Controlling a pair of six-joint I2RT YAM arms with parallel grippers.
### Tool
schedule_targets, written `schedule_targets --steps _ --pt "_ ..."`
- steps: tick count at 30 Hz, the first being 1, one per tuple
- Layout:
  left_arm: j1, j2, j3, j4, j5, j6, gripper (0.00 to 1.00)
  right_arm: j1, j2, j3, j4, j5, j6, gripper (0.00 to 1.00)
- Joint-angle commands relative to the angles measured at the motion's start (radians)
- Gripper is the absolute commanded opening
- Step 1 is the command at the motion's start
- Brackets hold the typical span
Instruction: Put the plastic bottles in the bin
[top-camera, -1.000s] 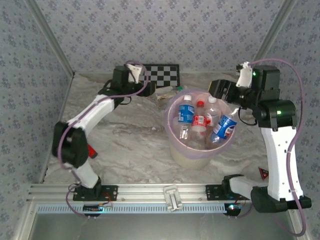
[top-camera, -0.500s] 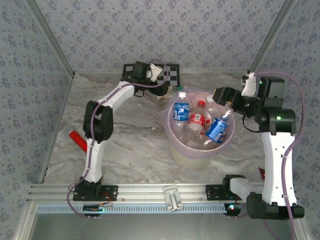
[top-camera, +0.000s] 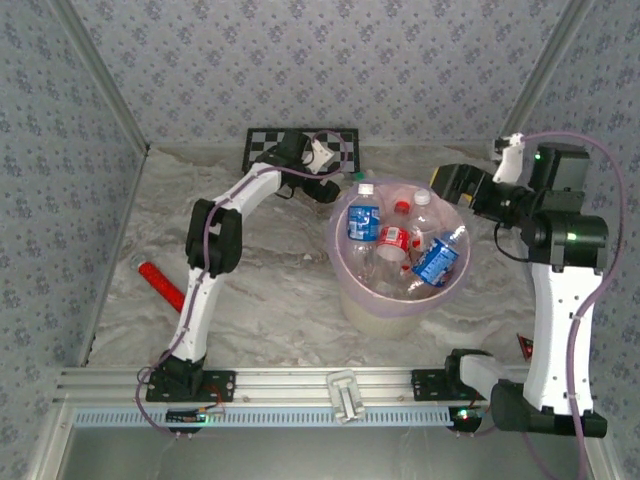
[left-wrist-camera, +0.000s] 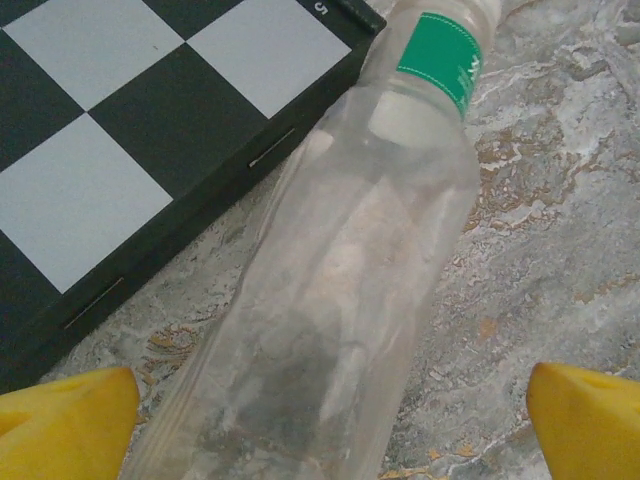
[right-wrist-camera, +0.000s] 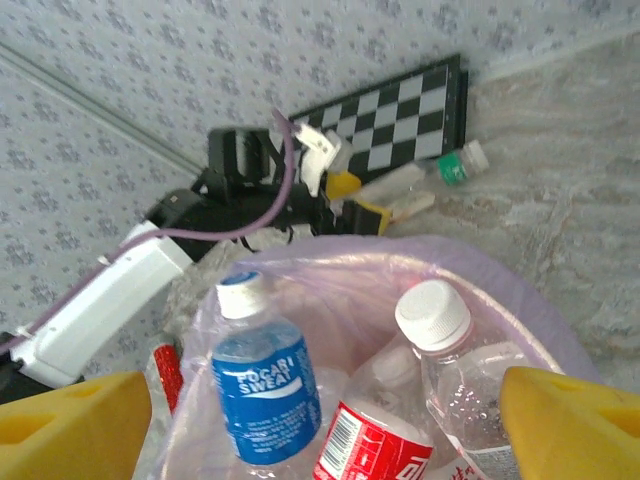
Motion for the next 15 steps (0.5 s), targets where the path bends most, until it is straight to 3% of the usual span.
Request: schedule_targets --steps 1,5,12,15 --pt "0.0 0.029 0.057 -0.053 -0.009 0.049 0.99 -0.026 -0.004 0.058 -0.04 -0.05 -0.022 0.92" --pt "0.0 0.033 0.046 -0.061 -0.021 0.058 0.93 -0.045 -0.008 0.07 -0.009 -0.109 0.002 0.92" --pt "0.0 0.01 0.018 -0.057 -0.05 0.057 0.63 -0.051 -0.008 0.065 0.044 -0.189 0.035 0.92" --pt "0.001 -0.034 -0.031 -0.029 -0.043 0.046 0.55 -0.051 -0.005 0.068 0.05 -0.198 0.037 0.92"
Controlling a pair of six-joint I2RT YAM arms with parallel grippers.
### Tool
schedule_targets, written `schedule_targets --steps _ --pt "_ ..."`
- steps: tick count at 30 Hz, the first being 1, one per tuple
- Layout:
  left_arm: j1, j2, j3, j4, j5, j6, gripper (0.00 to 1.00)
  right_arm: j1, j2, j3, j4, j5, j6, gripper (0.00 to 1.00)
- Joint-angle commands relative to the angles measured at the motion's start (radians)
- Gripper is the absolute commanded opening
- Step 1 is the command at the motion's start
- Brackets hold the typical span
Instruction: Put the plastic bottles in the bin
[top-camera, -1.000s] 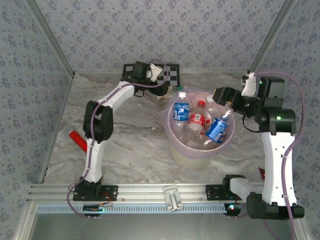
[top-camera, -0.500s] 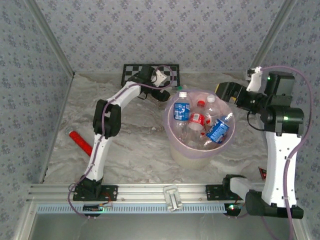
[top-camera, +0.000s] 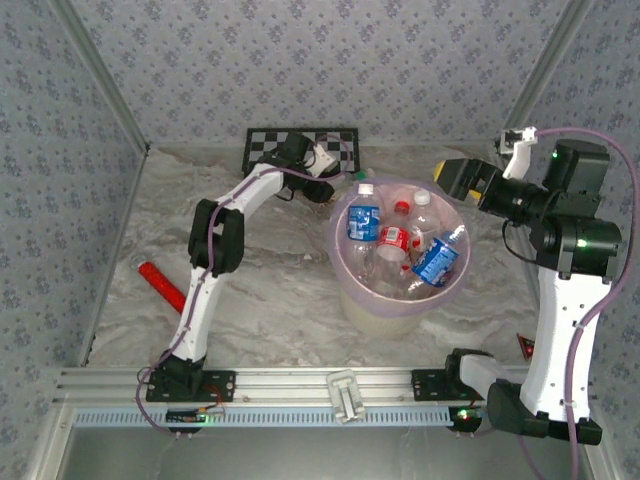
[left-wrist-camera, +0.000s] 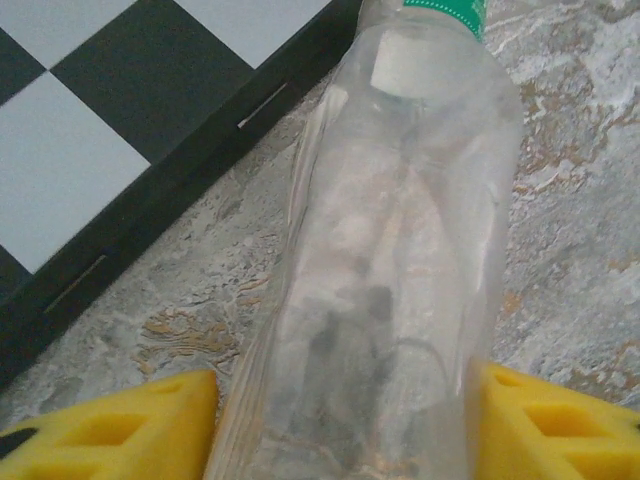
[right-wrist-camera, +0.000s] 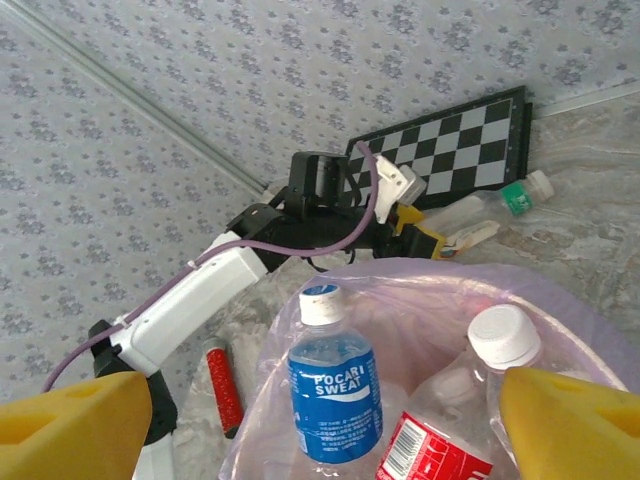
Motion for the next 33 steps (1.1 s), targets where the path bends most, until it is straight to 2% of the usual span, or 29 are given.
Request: schedule_targets --steps 1,7,13,17,21,26,31,33 --pt "0.004 -0.072 -0.059 0.017 -0.006 -0.008 0.53 -0.006 -0.001 0.02 0.028 -0.05 0.016 0.92" --pt "0.024 -0.263 -0.298 0.169 0.009 -0.07 0.44 -0.004 0.009 0.03 0.051 -0.058 0.022 0.91" --pt "0.079 -0.56 -0.613 0.397 -0.022 -0.204 0.42 0.027 0.034 0.037 0.137 -0.059 0.076 0.9" --pt "0.099 -0.809 -0.846 0.555 -0.096 -0.309 0.39 0.135 0.079 0.072 0.194 0.016 0.096 0.89" --pt "0.099 -1.031 -0.994 0.617 -0.167 -0.387 0.34 0.275 0.137 0.097 0.285 0.111 0.116 0.84" --pt "0.083 -1.231 -1.073 0.628 -0.142 -0.509 0.32 0.437 0.22 0.096 0.421 0.198 0.136 0.75" --pt "-0.039 -1.34 -1.095 0.645 -0.11 -0.549 0.32 0.568 0.325 0.142 0.509 0.265 0.121 0.72" --pt "-0.107 -1.359 -1.089 0.644 -0.11 -0.534 0.32 0.602 0.366 0.172 0.52 0.276 0.106 0.76"
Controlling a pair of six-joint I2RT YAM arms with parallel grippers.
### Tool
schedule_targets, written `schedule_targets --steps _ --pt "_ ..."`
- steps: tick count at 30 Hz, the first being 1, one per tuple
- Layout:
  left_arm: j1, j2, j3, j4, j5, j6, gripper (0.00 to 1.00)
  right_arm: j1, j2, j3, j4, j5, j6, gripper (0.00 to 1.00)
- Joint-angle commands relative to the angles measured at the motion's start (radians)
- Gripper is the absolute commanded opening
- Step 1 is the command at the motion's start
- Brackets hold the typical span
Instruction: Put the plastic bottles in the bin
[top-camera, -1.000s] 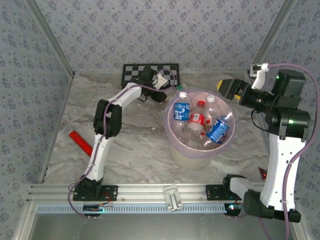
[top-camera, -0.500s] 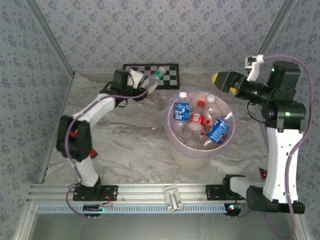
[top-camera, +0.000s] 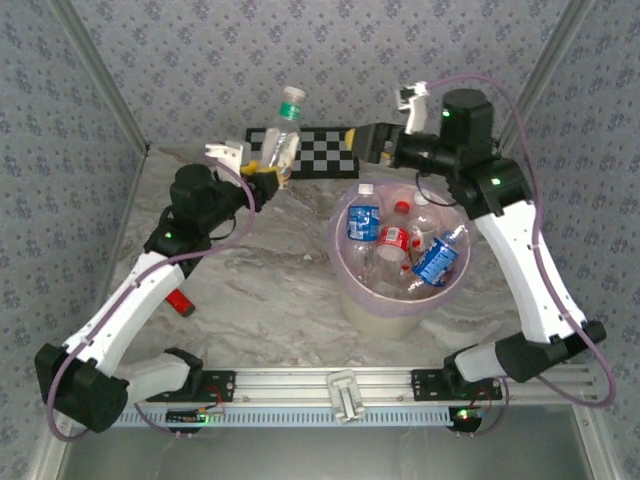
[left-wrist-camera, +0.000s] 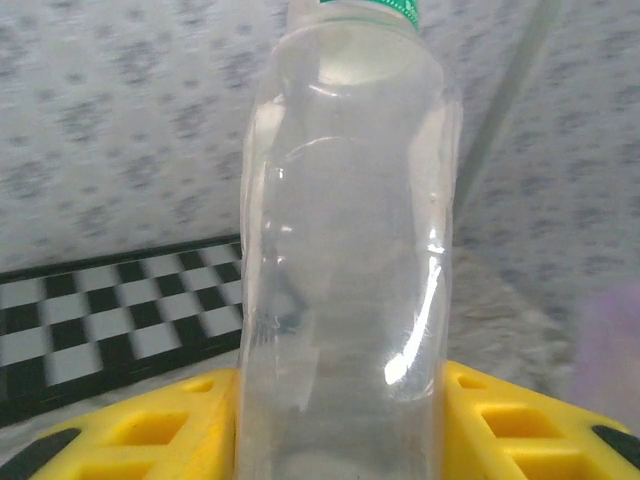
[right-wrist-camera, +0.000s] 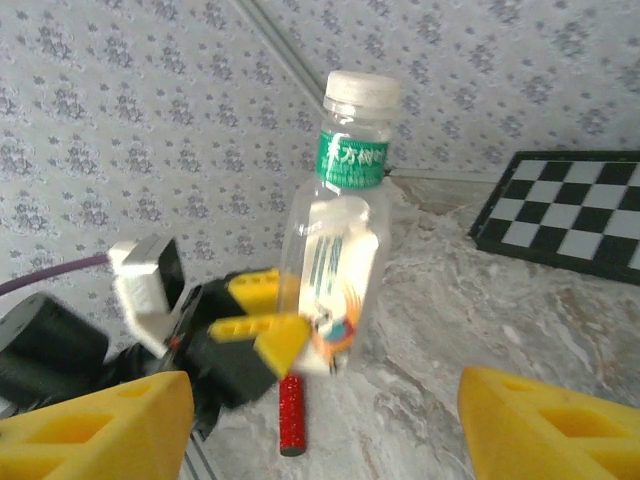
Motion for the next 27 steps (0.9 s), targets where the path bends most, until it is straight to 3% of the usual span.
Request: schedule_targets --steps 1,4,9,21,27 --pt "-0.097 -0.034 0.003 0.043 0.02 -0.017 0.32 0.049 0.046 0.069 0.078 0.058 -0.021 0.8" --pt "-0.165 -0.035 0.027 0.023 0.017 0.008 0.32 0.071 0.086 0.105 0.069 0.073 -0.03 0.88" --pt "-0.221 -0.041 0.04 0.017 0.026 0.026 0.32 0.062 0.098 0.111 0.036 0.17 -0.048 0.87" --pt "-0.237 -0.032 0.059 0.015 0.045 0.038 0.33 0.027 0.068 0.103 0.035 0.151 -0.037 0.39" --pt "-0.239 -0.039 0.071 0.015 0.072 0.039 0.52 -0.002 0.032 0.123 0.049 0.124 -0.026 0.26"
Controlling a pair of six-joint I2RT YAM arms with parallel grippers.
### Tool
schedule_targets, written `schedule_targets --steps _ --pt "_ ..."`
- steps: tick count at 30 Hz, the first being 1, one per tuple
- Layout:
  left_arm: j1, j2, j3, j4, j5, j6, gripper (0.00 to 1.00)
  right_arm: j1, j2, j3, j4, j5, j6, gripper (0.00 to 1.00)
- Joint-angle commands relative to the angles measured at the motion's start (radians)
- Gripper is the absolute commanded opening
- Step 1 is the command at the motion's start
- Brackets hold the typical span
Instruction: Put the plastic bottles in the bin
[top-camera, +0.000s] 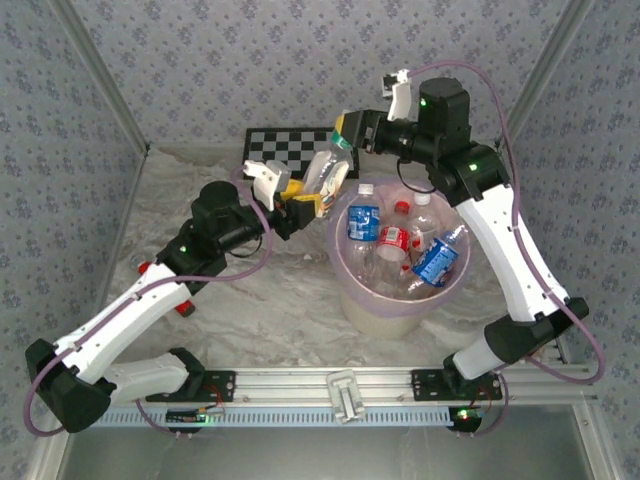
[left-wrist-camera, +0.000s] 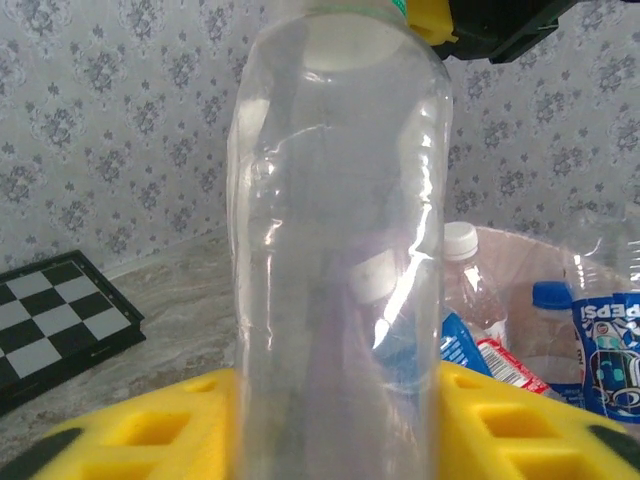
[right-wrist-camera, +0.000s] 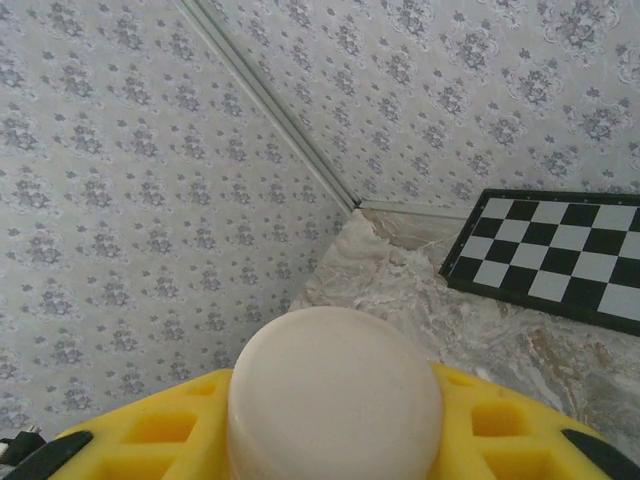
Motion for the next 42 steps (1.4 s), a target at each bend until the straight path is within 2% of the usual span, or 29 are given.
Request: schedule_targets --steps 1,4,8,10,14,17,19,24,30,38,42 --pt "-0.008 -0.023 0.048 0.034 0.039 0.008 0.56 -0.034 -0.056 0.048 0.025 -0.002 -0.016 0.25" --pt "-0.007 -0.031 0.046 0.036 0.033 0.012 0.67 -0.06 -0.092 0.049 0.037 -0.016 -0.008 0.2" --pt "-0.007 -0.03 0.053 0.017 0.015 0.022 0.93 -0.119 -0.152 0.051 0.038 -0.029 -0.004 0.18" --pt "-0.005 -0.027 0.053 0.016 0.011 0.022 0.99 -0.174 -0.194 0.051 0.016 -0.04 -0.004 0.17" --pt "-0.004 -0.008 0.058 0.007 0.0 0.019 0.99 -0.291 -0.254 0.06 -0.053 -0.097 0.024 0.15" --pt "-0.002 0.025 0.075 -0.006 0.017 0.009 0.96 -0.36 -0.248 0.12 -0.205 -0.159 0.018 0.15" --pt "-0.002 0.048 0.088 -0.02 0.032 0.007 0.94 -0.371 -0.236 0.154 -0.315 -0.208 -0.009 0.15" --pt "0.003 0.082 0.103 -0.025 0.052 -0.006 0.9 -0.373 -0.225 0.162 -0.551 -0.233 -0.097 0.14" --pt "0.004 0.111 0.125 -0.028 0.08 -0.015 0.88 -0.357 -0.197 0.072 -0.673 -0.252 -0.13 0.14" --pt "0.004 0.138 0.136 -0.025 0.091 -0.025 0.86 -0.255 -0.152 -0.046 -0.749 -0.131 -0.165 0.17" --pt "0.004 0.149 0.143 -0.025 0.098 -0.029 0.86 -0.242 -0.147 -0.077 -0.775 -0.061 -0.165 0.28"
